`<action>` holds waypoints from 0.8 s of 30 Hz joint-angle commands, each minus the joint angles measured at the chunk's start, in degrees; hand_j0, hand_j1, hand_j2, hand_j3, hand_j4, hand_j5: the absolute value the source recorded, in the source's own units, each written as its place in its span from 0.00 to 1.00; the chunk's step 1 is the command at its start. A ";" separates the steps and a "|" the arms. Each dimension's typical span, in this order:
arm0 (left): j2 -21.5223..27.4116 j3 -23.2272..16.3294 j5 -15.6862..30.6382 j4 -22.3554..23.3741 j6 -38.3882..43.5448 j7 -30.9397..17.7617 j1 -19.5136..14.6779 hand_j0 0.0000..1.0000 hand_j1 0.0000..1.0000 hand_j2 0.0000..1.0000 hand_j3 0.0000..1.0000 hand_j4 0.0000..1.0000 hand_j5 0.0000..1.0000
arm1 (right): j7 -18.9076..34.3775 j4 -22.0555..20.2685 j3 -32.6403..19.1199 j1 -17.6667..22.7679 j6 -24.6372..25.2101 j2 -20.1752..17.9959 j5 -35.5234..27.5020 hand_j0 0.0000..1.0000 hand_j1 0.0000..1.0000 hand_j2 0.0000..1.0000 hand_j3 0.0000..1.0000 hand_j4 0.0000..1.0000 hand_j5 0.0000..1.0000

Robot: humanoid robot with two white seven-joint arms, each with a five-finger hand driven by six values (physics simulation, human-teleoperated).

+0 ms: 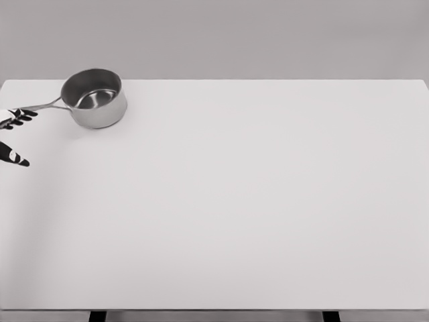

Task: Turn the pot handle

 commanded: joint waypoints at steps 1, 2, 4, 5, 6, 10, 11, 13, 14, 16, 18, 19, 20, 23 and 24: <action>-1.03 0.01 -1.38 0.77 -0.16 0.01 -0.18 1.00 1.00 1.00 1.00 1.00 1.00 | 0.01 -0.02 0.00 0.00 0.00 0.00 0.00 1.00 1.00 1.00 1.00 1.00 1.00; -1.11 0.01 -1.65 0.86 -0.07 0.01 -0.35 1.00 1.00 1.00 1.00 1.00 1.00 | 0.01 -0.02 0.00 0.00 0.00 0.00 0.00 1.00 1.00 1.00 1.00 1.00 1.00; -1.64 0.01 -2.00 1.91 -0.16 0.01 -0.62 1.00 1.00 1.00 1.00 1.00 1.00 | 0.01 0.07 0.00 0.00 0.00 0.00 0.00 1.00 1.00 1.00 1.00 1.00 1.00; -1.99 0.01 -2.09 2.00 -0.07 0.01 -0.70 1.00 1.00 1.00 1.00 1.00 1.00 | 0.01 -0.02 0.00 0.00 0.00 0.00 0.00 1.00 1.00 1.00 1.00 1.00 1.00; -2.17 0.01 -2.61 2.09 -0.07 0.01 -1.14 1.00 1.00 1.00 1.00 1.00 1.00 | 0.01 -0.02 0.00 0.00 0.00 0.00 0.00 1.00 1.00 1.00 1.00 1.00 1.00; -2.61 0.01 -2.79 2.97 -0.07 0.01 -1.49 1.00 1.00 1.00 1.00 1.00 1.00 | 0.01 -0.02 0.00 0.00 0.00 0.00 0.00 1.00 1.00 1.00 1.00 1.00 1.00; -2.61 0.01 -2.79 3.05 -0.16 0.01 -1.67 1.00 1.00 1.00 1.00 1.00 1.00 | 0.01 0.07 0.00 0.00 0.00 0.00 0.00 1.00 1.00 1.00 1.00 1.00 1.00; -2.70 0.01 -3.14 3.58 -0.16 0.01 -1.85 1.00 1.00 1.00 1.00 1.00 1.00 | 0.01 -0.02 0.00 0.00 0.00 0.00 0.00 1.00 1.00 1.00 1.00 1.00 1.00; -2.78 -0.08 -3.23 3.58 -0.16 0.01 -1.85 1.00 1.00 1.00 1.00 1.00 1.00 | 0.01 -0.02 0.00 0.00 0.00 0.00 0.00 1.00 1.00 1.00 1.00 1.00 1.00; -3.40 -0.26 -3.23 3.58 -0.07 0.01 -1.85 1.00 1.00 1.00 1.00 1.00 1.00 | 0.01 -0.02 0.00 0.00 0.00 0.00 0.00 1.00 1.00 1.00 1.00 1.00 1.00; -3.40 -0.26 -3.41 4.02 -0.07 0.01 -2.28 1.00 1.00 1.00 1.00 1.00 1.00 | 0.01 -0.02 -0.08 0.00 0.00 0.00 0.00 1.00 1.00 1.00 1.00 1.00 1.00; -3.49 -0.43 -3.49 4.28 -0.07 0.01 -2.64 1.00 1.00 1.00 1.00 1.00 1.00 | 0.01 -0.02 0.00 0.00 0.00 0.00 0.00 1.00 1.00 1.00 1.00 1.00 1.00; -3.49 -0.52 -3.49 4.46 -0.07 0.01 -2.73 1.00 1.00 1.00 1.00 1.00 1.00 | 0.01 -0.02 0.00 0.00 0.00 0.00 0.00 1.00 1.00 1.00 1.00 1.00 1.00; -3.57 -0.52 -3.49 5.16 -0.16 0.01 -3.16 1.00 1.00 1.00 1.00 1.00 1.00 | 0.01 -0.02 0.00 0.00 0.00 0.00 0.00 1.00 1.00 1.00 1.00 1.00 1.00; -3.84 -0.52 -3.58 5.34 -0.16 0.01 -3.52 1.00 1.00 1.00 1.00 1.00 1.00 | 0.01 -0.02 0.00 0.00 0.00 0.00 0.00 1.00 1.00 1.00 1.00 1.00 1.00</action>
